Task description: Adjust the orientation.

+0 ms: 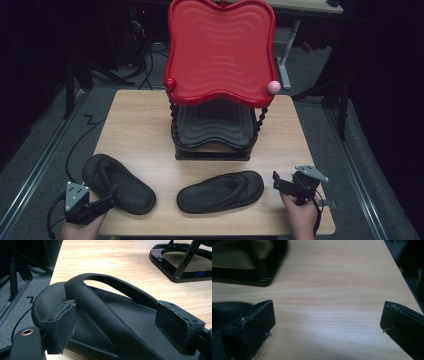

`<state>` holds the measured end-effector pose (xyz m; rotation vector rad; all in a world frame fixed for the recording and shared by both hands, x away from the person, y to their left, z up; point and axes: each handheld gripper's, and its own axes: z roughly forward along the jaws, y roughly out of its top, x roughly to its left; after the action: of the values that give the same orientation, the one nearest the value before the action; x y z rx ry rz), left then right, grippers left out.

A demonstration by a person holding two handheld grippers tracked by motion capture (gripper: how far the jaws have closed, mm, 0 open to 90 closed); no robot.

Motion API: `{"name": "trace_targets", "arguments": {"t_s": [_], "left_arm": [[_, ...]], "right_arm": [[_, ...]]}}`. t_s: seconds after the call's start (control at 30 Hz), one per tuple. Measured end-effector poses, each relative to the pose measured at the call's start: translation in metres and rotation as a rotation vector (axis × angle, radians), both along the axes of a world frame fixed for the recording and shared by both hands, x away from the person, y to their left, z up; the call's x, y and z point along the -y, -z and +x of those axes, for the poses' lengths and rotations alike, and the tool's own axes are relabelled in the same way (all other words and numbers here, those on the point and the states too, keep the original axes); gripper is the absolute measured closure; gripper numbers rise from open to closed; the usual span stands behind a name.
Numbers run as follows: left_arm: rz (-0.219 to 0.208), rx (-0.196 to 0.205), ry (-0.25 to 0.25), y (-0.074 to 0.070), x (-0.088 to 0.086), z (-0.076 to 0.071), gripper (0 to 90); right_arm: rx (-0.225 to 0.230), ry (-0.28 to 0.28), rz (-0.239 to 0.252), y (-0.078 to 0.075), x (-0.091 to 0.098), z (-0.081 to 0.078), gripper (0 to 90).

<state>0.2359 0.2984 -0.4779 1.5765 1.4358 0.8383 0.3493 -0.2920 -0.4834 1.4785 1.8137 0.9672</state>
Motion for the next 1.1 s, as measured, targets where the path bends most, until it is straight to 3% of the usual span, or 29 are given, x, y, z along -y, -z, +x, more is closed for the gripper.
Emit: {"name": "trace_targets", "arguments": {"t_s": [0.07,0.33,0.7,0.93,1.1], "left_arm": [[0.004,0.000,-0.002,-0.002,0.000,0.003,19.7],[0.000,-0.044,0.028,0.000,0.005,0.016,22.2],[0.029,-0.050,0.040,0.001,0.012,0.020,22.4],[0.041,-0.069,0.016,0.004,0.015,0.018,17.6],[0.027,-0.124,-0.010,0.012,0.014,0.020,15.8]], "right_arm": [[0.044,-0.056,-0.005,-0.002,-0.003,-0.011,0.0],[0.029,-0.104,0.000,-0.003,0.001,-0.023,0.0],[0.023,-0.088,0.017,0.002,0.012,-0.028,0.0],[0.013,-0.094,0.037,0.004,0.011,-0.025,1.7],[0.001,-0.118,0.054,0.007,0.004,-0.020,3.3]]}}
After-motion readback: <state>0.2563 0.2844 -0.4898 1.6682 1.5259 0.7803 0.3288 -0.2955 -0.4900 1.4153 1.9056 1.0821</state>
